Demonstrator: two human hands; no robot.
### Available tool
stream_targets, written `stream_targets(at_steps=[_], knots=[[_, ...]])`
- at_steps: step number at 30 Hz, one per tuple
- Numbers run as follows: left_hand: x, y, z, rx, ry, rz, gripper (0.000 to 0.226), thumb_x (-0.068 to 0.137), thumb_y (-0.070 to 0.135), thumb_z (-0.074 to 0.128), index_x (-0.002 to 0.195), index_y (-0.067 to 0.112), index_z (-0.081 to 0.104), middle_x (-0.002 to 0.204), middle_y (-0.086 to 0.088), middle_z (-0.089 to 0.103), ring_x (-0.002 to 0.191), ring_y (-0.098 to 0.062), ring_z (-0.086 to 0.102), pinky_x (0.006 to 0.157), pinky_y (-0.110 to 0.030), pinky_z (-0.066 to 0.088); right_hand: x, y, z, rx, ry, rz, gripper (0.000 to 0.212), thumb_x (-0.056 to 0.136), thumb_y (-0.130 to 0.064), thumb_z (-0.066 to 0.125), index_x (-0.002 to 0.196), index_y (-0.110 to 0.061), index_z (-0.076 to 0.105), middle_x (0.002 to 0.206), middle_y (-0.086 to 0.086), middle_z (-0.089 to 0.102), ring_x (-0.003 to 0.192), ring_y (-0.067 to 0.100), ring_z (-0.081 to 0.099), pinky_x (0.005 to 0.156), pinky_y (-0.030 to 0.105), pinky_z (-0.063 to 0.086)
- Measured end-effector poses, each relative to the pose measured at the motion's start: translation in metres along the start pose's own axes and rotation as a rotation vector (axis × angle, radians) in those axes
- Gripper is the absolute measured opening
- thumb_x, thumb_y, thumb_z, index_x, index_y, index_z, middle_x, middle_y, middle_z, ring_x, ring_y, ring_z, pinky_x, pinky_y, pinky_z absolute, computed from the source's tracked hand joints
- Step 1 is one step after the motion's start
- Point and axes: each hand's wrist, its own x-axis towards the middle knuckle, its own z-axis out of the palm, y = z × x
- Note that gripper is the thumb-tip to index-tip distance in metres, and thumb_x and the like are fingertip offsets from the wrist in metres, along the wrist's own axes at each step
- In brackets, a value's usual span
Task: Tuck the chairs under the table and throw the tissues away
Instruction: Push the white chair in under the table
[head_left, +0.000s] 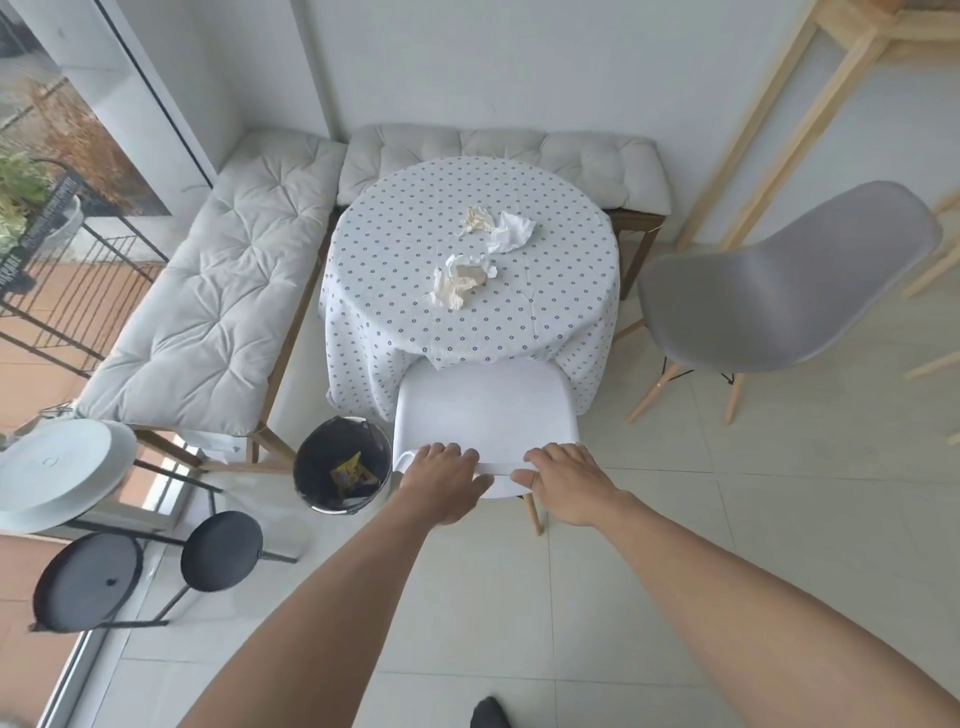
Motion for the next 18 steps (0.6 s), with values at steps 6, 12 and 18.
stream_targets(at_steps=[6,12,18], knots=[[0.001,-0.007,-0.019,-0.04,-0.064,0.041,0.062,0.103,0.05,0.039,0.157,0.02,0.038,0.157,-0.01,0.047,0.147,-0.033,0.039,0.121,-0.048,0.03,-0.006,0.002,-0.016,0.0,-0.062,0.07,0.072,0.098,-0.071,0.025,0.149,-0.021,0.039,0.154,0.006,0.041,0.145,0.029,0.025,0.118,0.048,0.022],[0.001,0.006,-0.056,-0.01,-0.029,0.015,0.068,0.106,0.054,0.031,0.164,0.022,0.019,0.176,-0.007,0.009,0.162,-0.029,0.001,0.129,-0.057,0.009,-0.03,0.025,-0.061,-0.008,-0.023,0.119,0.077,0.098,-0.072,0.019,0.157,-0.023,0.024,0.168,0.006,0.015,0.154,0.027,0.002,0.121,0.052,0.012],[0.016,0.056,-0.105,0.029,0.023,0.033,0.073,0.105,0.06,0.028,0.166,0.023,0.01,0.177,-0.005,-0.004,0.162,-0.029,-0.007,0.128,-0.06,0.004,-0.06,0.069,-0.119,0.012,0.036,0.18,0.082,0.097,-0.075,0.02,0.16,-0.023,0.015,0.171,0.005,0.002,0.156,0.027,-0.008,0.123,0.054,0.003]])
